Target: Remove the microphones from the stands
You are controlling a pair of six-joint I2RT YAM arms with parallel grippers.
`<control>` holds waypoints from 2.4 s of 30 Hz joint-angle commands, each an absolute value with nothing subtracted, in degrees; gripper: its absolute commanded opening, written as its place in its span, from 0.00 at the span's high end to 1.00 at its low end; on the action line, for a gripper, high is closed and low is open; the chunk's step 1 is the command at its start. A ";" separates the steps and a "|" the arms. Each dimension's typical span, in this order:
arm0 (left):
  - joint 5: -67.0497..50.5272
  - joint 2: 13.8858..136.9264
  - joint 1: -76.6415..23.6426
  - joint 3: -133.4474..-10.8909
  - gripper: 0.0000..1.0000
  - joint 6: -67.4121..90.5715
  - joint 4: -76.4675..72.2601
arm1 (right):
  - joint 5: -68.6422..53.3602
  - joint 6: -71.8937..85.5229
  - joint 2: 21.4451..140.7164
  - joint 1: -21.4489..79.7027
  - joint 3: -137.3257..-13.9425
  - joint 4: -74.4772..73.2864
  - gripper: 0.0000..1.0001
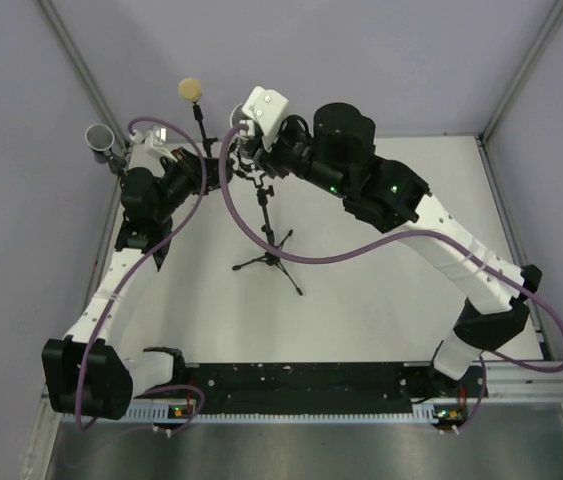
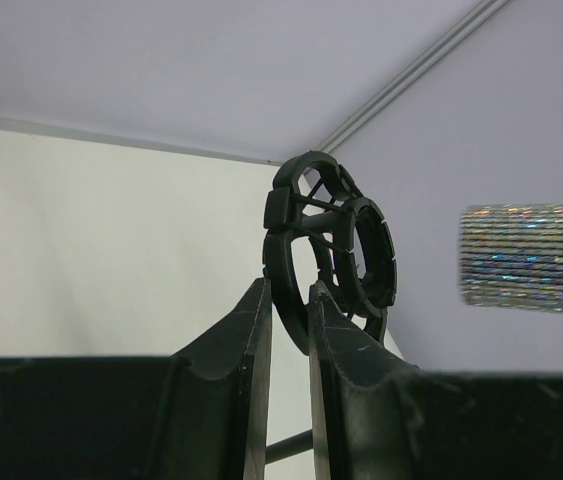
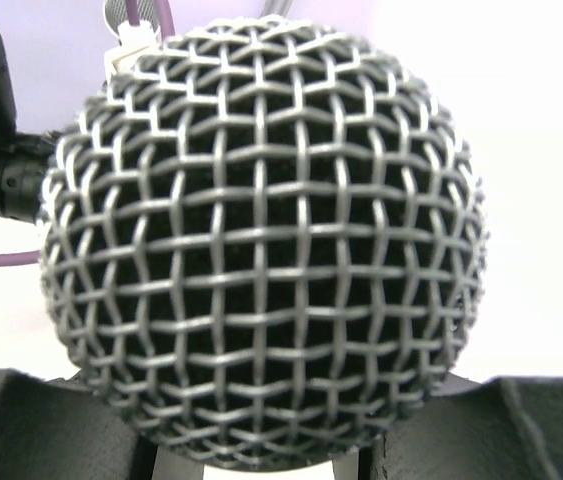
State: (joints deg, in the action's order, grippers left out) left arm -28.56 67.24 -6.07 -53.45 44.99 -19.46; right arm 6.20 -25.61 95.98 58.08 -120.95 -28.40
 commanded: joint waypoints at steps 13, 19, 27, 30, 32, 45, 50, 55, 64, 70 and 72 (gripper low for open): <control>-31.64 66.45 -4.48 -52.47 0.59 42.71 -19.86 | 13.79 -27.77 84.91 54.77 -114.71 -18.47 0.82; -33.22 65.39 -4.22 -52.82 0.27 43.24 -20.92 | 16.43 -29.97 79.29 51.16 -102.85 -11.09 0.81; -34.36 63.81 -2.20 -54.31 0.01 42.02 -20.92 | 15.73 -32.86 70.06 43.69 -87.29 -4.49 0.80; -34.63 62.32 -1.23 -55.37 0.01 40.44 -19.69 | 15.91 -35.24 67.51 40.45 -82.37 -4.92 0.79; -35.07 61.18 -0.71 -56.16 0.01 39.03 -18.55 | 14.68 -35.24 66.01 37.54 -79.99 -6.67 0.79; -34.54 55.20 1.93 -65.12 0.01 16.10 -0.54 | 8.79 -32.08 63.90 20.31 -68.57 -22.93 0.76; -34.63 52.39 1.93 -64.95 0.01 9.33 6.23 | 6.86 -31.64 64.07 15.57 -64.87 -26.27 0.76; -32.36 49.23 1.93 -64.86 0.01 4.14 13.69 | 4.84 -31.55 66.88 11.61 -63.28 -29.52 0.76; -22.59 42.63 2.02 -64.68 0.01 -4.92 26.88 | 8.52 -35.50 78.65 8.53 -63.28 -30.41 0.75; -22.59 38.77 1.93 -64.87 0.01 -6.15 33.22 | 11.33 -37.44 85.77 6.68 -64.60 -26.73 0.75; -22.85 37.88 2.02 -63.99 0.01 -5.28 33.14 | 11.69 -38.32 88.14 6.15 -65.47 -25.49 0.74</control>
